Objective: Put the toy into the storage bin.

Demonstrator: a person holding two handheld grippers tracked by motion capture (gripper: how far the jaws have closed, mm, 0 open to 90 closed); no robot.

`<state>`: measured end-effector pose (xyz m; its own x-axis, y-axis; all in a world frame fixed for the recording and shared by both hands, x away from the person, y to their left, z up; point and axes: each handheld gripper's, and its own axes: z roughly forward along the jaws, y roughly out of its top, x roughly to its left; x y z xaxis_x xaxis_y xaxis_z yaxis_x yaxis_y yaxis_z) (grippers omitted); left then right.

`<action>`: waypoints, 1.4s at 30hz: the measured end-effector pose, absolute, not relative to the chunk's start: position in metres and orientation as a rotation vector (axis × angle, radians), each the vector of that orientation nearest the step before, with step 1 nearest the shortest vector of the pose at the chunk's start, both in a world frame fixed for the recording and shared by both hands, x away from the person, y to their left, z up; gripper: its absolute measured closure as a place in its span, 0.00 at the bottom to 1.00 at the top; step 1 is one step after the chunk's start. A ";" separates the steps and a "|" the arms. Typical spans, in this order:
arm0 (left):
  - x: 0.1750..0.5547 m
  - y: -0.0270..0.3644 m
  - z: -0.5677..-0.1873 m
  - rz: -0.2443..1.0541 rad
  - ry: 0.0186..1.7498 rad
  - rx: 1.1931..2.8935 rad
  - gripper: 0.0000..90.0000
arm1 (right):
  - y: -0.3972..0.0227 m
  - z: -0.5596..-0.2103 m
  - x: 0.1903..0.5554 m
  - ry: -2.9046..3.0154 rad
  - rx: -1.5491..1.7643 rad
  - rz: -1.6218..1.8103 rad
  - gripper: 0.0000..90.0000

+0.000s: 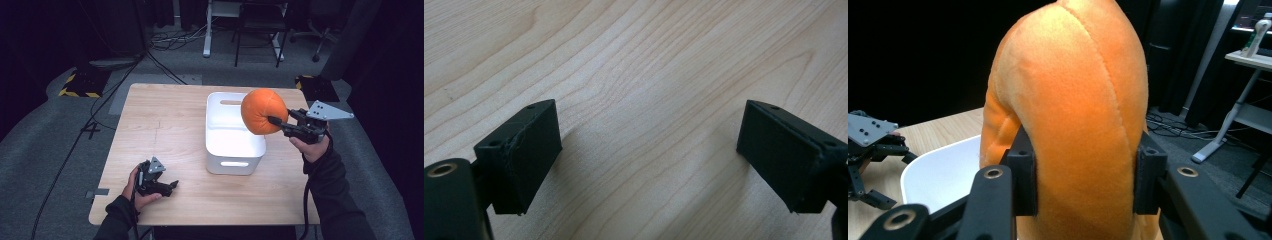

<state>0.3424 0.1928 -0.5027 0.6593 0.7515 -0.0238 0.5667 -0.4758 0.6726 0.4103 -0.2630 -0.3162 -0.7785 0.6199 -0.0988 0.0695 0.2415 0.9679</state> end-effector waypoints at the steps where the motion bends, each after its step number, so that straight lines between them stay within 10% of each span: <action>1: 0.342 0.193 -0.503 0.361 1.015 2.214 0.12 | -0.261 -0.317 0.410 2.059 0.631 1.565 0.63; 42: 0.342 0.193 -0.503 0.362 1.015 2.214 0.12 | -0.209 -0.337 0.418 2.312 0.500 1.411 0.59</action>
<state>0.3424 0.1928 -0.5027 0.6592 0.7516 -0.0238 0.5666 -0.4757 0.6727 0.4179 -0.2086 -0.3375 -0.8626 0.4869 -0.1374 0.1005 0.4310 0.8967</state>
